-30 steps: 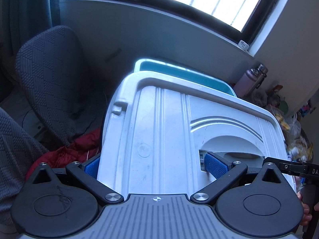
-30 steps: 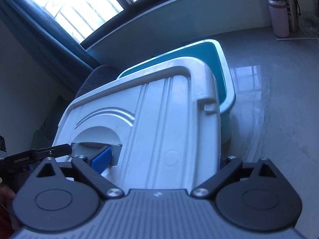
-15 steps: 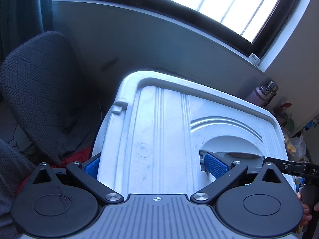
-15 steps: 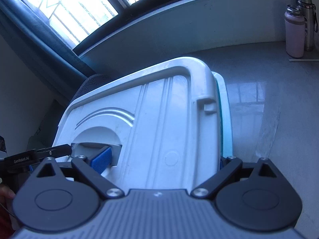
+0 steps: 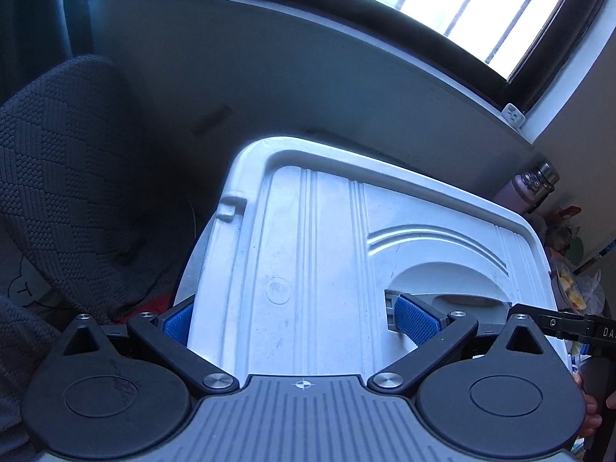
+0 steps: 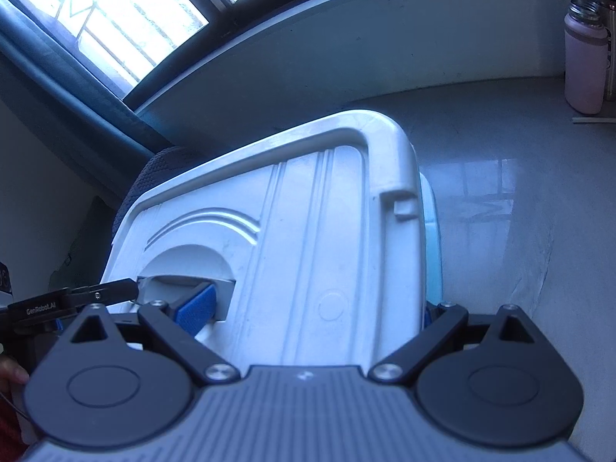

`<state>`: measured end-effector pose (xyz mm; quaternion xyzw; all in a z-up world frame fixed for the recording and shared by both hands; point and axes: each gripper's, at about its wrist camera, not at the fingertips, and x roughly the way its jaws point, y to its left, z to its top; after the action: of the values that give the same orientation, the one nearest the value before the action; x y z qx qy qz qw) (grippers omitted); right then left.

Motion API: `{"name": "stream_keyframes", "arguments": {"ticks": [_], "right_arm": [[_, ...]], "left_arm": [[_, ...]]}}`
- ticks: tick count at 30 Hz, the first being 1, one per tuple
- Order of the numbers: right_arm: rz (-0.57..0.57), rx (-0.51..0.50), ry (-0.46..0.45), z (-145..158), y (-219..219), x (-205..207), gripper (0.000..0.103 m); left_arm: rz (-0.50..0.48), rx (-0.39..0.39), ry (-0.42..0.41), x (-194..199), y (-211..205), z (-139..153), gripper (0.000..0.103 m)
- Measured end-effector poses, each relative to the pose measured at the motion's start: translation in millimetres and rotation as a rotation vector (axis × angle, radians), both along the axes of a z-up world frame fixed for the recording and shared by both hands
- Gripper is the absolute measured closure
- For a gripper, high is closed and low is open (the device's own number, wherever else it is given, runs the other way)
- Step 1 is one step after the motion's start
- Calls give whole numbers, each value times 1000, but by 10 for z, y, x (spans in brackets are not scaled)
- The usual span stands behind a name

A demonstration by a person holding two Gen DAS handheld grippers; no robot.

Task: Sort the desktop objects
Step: 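Lift the white lid with both grippers and carry it over the teal bin, then lower the white lid onto the teal bin and open both grippers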

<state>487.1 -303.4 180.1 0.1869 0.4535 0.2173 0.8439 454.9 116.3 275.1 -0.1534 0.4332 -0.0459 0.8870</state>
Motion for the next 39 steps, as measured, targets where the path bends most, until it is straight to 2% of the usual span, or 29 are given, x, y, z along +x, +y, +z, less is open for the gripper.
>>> {"name": "stream_keyframes", "arguments": {"ticks": [13,15,18,21,24,29,34,35,36,38,39], "right_arm": [[-12,-21,41,-141,93,182,6],[-10,-50,56,-144,127,197,8],[8,-119,32,-72,204,175,8],[7,-139,26,-25,217,170,8],[-8,-142,27,32,191,166,8],[-69,-248,-34,181,110,109,7],[-85,-335,-44,189,70,25,9],[-90,-349,-47,183,68,5,16],[-99,-357,-48,176,71,-17,36],[-100,-381,-24,137,91,-36,58],[-96,-382,-11,110,92,-47,63]], "left_arm": [[7,-26,36,248,54,-254,0],[10,-12,54,265,56,-311,1],[2,101,45,265,-2,-329,1],[9,62,57,278,35,-352,1],[24,80,58,257,37,-377,1],[28,66,68,258,-31,-444,1],[29,69,56,232,-106,-438,0],[31,75,51,220,-98,-419,0],[32,84,48,209,-77,-404,0],[37,101,50,198,-39,-391,0],[43,105,54,206,-19,-377,0]]}}
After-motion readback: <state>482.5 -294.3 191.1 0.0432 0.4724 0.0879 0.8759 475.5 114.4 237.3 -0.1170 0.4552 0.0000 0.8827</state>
